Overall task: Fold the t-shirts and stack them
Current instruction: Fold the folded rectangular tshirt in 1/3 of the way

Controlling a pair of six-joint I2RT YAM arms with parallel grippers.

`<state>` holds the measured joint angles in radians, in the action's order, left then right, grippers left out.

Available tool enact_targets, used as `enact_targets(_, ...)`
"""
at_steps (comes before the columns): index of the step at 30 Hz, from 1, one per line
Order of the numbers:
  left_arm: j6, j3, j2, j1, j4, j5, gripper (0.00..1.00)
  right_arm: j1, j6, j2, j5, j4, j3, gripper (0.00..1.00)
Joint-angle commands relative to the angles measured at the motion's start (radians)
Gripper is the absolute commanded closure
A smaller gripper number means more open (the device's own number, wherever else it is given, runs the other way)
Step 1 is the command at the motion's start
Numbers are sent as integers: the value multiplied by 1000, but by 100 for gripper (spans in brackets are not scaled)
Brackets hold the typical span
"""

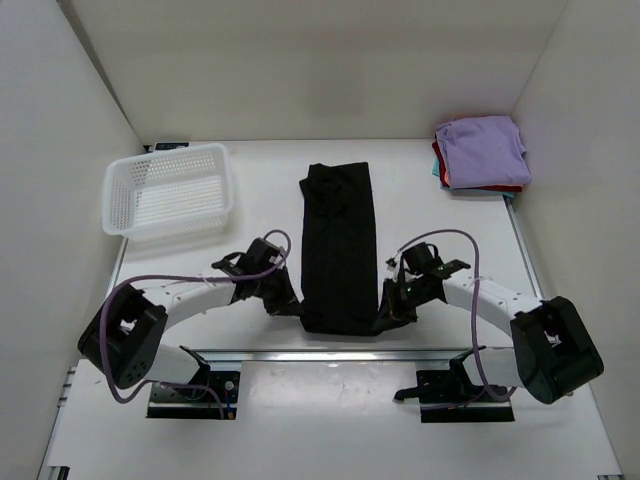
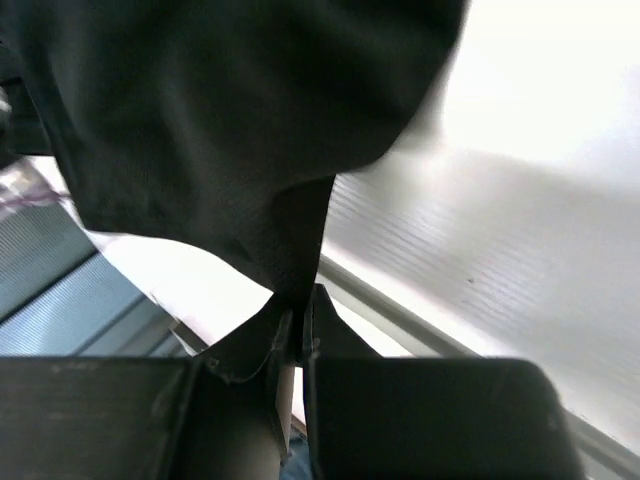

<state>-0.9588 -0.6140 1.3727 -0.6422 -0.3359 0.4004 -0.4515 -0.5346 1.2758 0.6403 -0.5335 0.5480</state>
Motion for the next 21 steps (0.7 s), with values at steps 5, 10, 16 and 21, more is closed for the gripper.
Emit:
enact_targets(5,103,-381,175,142,-136,46,100,129,162,204,26,-216,462,100)
enact_targets(10,115,-608,423,263,-133,85,100,220,208,503,27,-253,833,100)
enact_targets(16,68,-782,584,348,-29,98,52,275,190,686,-76,-297,1098,68)
enact_targets(21,112,-793,589,348,-80,111,40,316,185,607,-73,-255,916,61)
